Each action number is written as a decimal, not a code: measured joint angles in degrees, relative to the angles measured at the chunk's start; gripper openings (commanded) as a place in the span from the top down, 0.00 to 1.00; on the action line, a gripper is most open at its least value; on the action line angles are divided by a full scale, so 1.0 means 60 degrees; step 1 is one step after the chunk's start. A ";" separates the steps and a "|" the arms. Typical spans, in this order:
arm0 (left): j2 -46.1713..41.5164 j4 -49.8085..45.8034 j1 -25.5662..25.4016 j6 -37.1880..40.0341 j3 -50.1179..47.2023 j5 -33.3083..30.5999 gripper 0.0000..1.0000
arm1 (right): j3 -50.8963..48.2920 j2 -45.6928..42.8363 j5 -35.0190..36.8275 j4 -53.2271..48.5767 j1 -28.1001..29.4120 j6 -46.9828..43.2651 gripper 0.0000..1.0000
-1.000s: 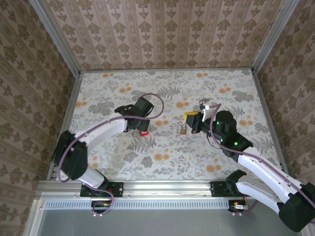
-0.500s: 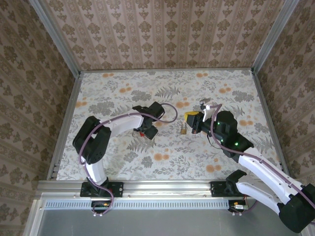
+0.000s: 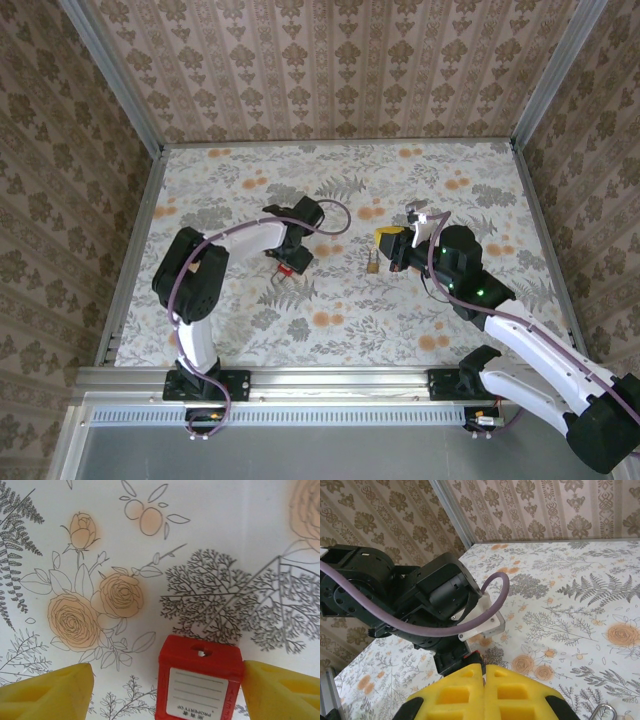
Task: Unlock with the key
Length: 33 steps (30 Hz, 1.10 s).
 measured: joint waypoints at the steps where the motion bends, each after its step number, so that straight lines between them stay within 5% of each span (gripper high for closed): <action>1: 0.0015 -0.0011 0.0033 -0.0029 0.0011 0.0015 0.24 | 0.0000 0.0000 0.0000 0.0000 0.0000 0.0000 1.00; 12: -0.0280 -0.0306 0.0087 -0.1027 -0.0091 0.0306 0.27 | 0.0000 0.0000 0.0011 0.0000 0.0000 0.0000 1.00; 24: -0.2561 0.0801 0.0579 -0.1574 -0.1013 0.1198 0.34 | 0.0000 -0.0011 0.0015 0.0000 -0.0025 -0.0004 1.00; 33: -0.1625 0.0168 0.0736 -0.1643 -0.0707 0.1712 0.30 | -0.0044 -0.0007 0.0157 0.0062 -0.0025 0.0036 1.00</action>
